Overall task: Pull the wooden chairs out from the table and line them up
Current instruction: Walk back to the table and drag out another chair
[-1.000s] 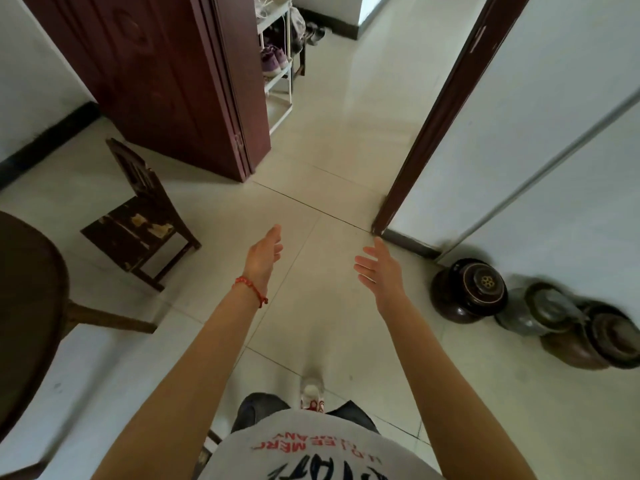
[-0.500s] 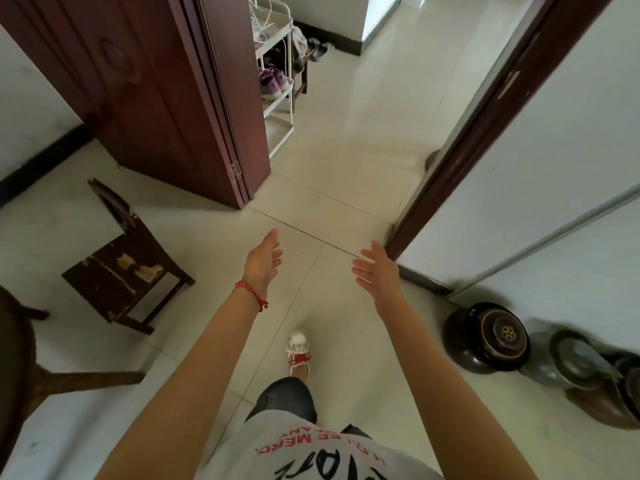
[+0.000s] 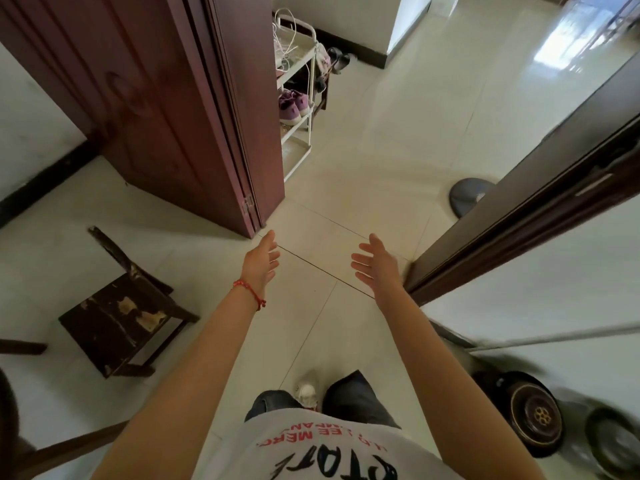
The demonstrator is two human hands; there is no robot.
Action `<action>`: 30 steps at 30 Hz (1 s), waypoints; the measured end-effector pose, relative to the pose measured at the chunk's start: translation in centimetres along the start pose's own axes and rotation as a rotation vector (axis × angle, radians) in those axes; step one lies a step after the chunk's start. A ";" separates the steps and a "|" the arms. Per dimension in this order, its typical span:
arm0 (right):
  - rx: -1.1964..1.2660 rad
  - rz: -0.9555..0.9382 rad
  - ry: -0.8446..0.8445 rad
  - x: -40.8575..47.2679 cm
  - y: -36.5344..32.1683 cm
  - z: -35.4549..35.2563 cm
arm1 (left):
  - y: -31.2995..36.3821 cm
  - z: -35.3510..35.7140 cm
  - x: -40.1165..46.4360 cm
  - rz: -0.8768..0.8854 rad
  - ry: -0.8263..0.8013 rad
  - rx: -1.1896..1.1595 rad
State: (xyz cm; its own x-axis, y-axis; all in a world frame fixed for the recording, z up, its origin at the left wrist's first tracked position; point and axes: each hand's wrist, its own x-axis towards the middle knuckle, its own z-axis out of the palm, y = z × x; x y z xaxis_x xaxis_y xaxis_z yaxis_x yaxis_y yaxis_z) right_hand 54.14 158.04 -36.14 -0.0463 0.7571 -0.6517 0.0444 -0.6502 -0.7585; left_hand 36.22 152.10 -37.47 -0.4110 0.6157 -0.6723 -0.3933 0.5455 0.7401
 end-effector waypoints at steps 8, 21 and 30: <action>-0.096 0.033 -0.081 8.1 -5.6 5.6 | 4.9 -0.2 7.4 -0.019 0.118 -0.087; -0.399 -0.008 -0.345 20.1 -17.6 19.6 | 15.6 -3.3 17.0 -0.011 0.377 -0.358; -0.607 0.006 -0.576 21.0 -17.3 31.6 | 16.1 -10.4 18.2 -0.041 0.638 -0.607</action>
State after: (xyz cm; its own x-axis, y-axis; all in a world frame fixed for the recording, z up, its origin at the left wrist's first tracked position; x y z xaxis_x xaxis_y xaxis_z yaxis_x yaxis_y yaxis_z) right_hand 20.90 183.17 -36.78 -0.5398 0.4957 -0.6803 0.5683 -0.3816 -0.7290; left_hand 13.86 166.15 -38.02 -0.6969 0.0689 -0.7139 -0.7121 0.0526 0.7001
